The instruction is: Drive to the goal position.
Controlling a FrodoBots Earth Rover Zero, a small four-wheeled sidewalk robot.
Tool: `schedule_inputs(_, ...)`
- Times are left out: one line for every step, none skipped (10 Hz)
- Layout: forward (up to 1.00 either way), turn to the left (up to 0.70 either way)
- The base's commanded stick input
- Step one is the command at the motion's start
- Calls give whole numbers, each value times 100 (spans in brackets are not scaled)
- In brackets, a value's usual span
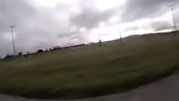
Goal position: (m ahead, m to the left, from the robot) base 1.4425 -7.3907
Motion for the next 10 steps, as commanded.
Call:
schedule_inputs(-100,41)
schedule_inputs(-100,41)
schedule_inputs(-100,41)
schedule_inputs(-67,27)
schedule_inputs(-4,2)
schedule_inputs(0,0)
schedule_inputs(0,0)
schedule_inputs(0,0)
schedule_inputs(0,0)
schedule_inputs(47,-13)
